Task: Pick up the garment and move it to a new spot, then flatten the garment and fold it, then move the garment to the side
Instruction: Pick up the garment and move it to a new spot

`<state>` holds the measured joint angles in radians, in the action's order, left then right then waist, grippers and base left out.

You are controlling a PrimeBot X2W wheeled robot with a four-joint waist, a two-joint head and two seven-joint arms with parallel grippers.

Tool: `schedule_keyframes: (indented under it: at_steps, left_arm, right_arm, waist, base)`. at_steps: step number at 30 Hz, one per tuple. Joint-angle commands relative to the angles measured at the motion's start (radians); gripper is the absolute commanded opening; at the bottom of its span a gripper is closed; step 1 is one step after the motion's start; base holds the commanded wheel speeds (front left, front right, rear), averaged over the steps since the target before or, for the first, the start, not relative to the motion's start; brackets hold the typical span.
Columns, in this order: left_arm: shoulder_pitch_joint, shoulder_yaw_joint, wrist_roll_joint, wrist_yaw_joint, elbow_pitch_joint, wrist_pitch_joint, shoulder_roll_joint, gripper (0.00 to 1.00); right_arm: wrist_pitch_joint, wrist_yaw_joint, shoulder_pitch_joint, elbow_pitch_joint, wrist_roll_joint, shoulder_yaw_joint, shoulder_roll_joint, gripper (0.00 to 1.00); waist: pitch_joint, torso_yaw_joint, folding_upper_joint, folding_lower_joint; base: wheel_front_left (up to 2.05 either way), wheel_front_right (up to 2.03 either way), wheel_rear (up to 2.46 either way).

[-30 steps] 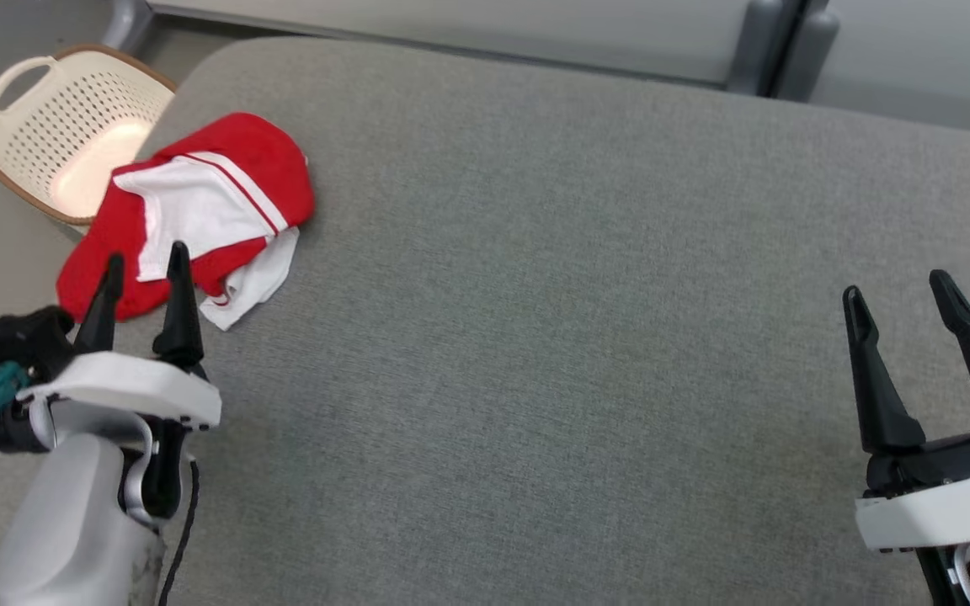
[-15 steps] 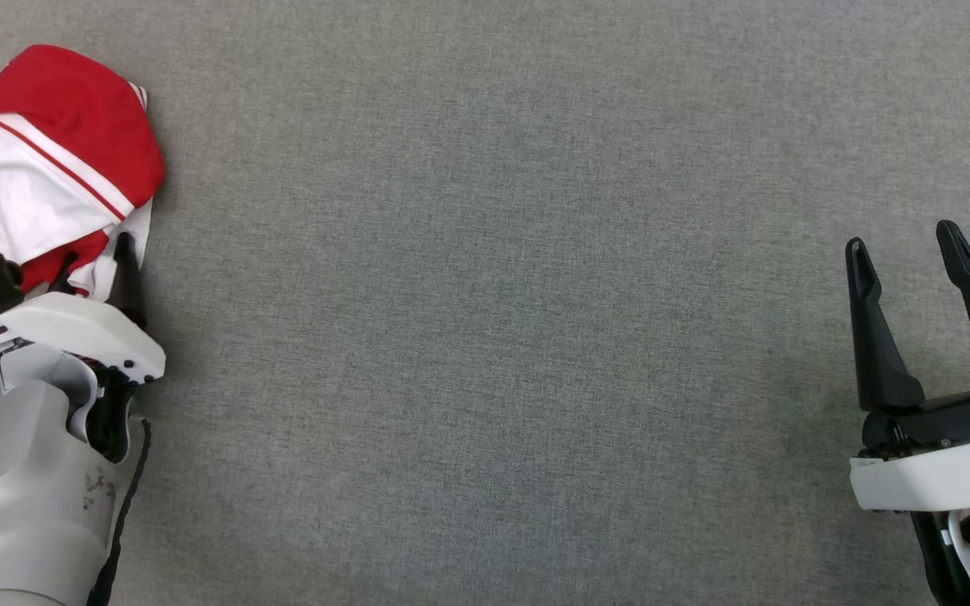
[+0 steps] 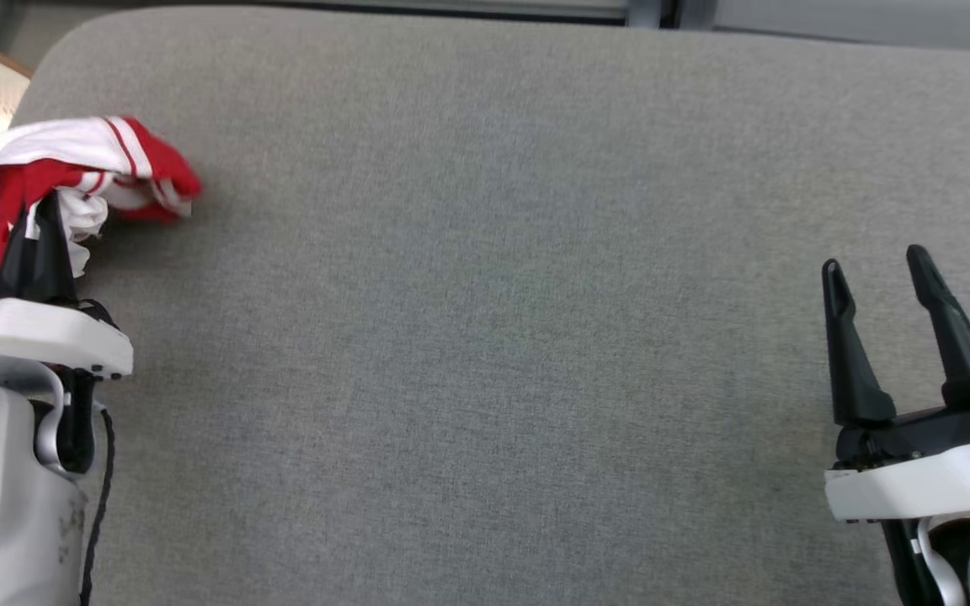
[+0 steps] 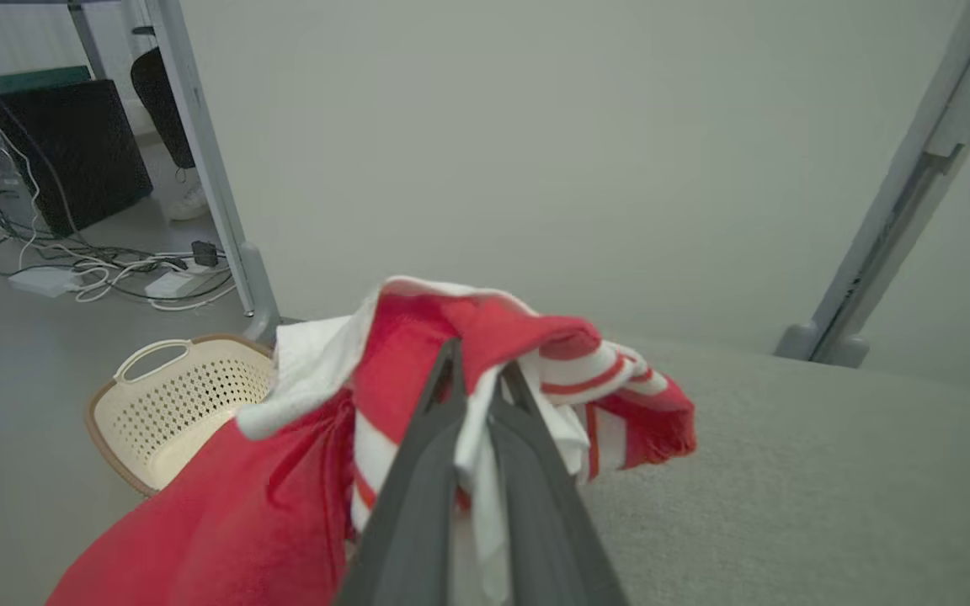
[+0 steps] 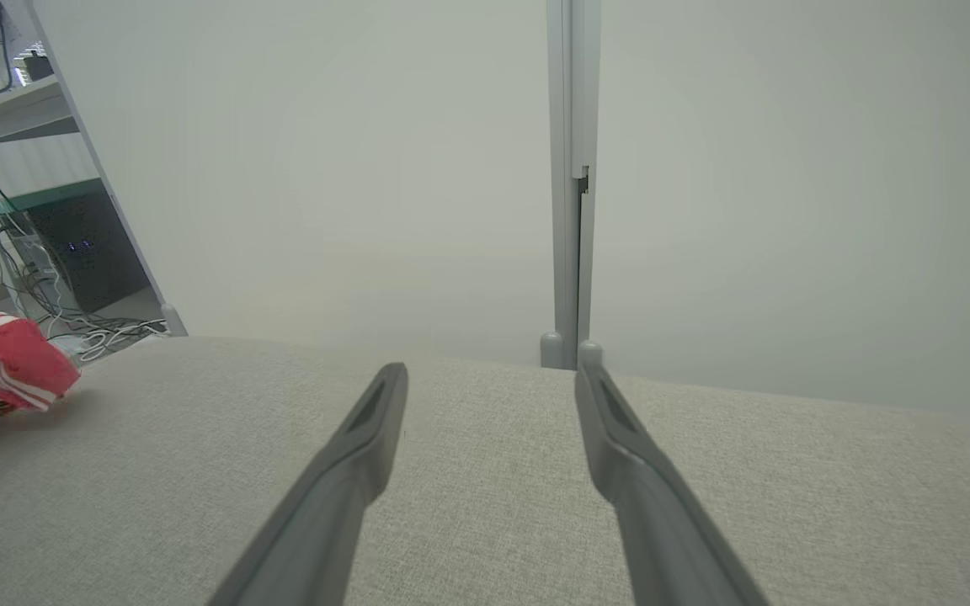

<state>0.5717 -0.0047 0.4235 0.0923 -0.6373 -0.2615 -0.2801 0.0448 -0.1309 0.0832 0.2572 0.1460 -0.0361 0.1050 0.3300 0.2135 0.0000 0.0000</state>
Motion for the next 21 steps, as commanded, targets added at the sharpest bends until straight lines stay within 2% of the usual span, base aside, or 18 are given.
schedule_keyframes:
  at_steps: [1,6,11,17,21]
  left_arm:
    - [-0.020,0.005,-0.018,-0.007,0.035,-0.004,0.005,0.00]
    - [-0.200,0.018,-0.093,-0.031,0.307,-0.004,0.065,0.00]
    - [-0.345,-0.035,-0.151,-0.048,0.480,-0.004,0.098,0.00]
    - [-0.388,-0.123,-0.185,-0.039,0.584,0.052,0.123,0.00]
    - [-0.345,-0.190,-0.198,-0.011,0.574,0.087,0.128,0.00]
  right_arm:
    - [-0.006,0.000,-0.009,-0.007,0.007,0.000,-0.004,1.00]
    - [-0.026,0.000,-0.025,-0.037,0.021,-0.020,-0.008,1.00]
    - [-0.027,0.000,-0.046,-0.055,0.038,-0.036,-0.013,1.00]
    - [-0.040,0.000,-0.043,-0.054,0.048,-0.051,-0.019,1.00]
    - [-0.058,0.000,-0.028,-0.057,0.057,-0.052,-0.029,1.00]
  waist:
    - [-0.044,-0.023,0.0000,0.0000]
    - [-0.109,-0.069,0.0000,0.0000]
    - [-0.151,-0.129,0.0000,0.0000]
    - [-0.133,-0.234,0.0000,0.0000]
    - [-0.093,-0.321,0.0000,0.0000]
  base:
    - [0.00,0.00,0.00]
    - [0.00,0.00,0.00]
    - [0.00,0.00,0.00]
    - [0.00,0.00,0.00]
    - [0.00,0.00,0.00]
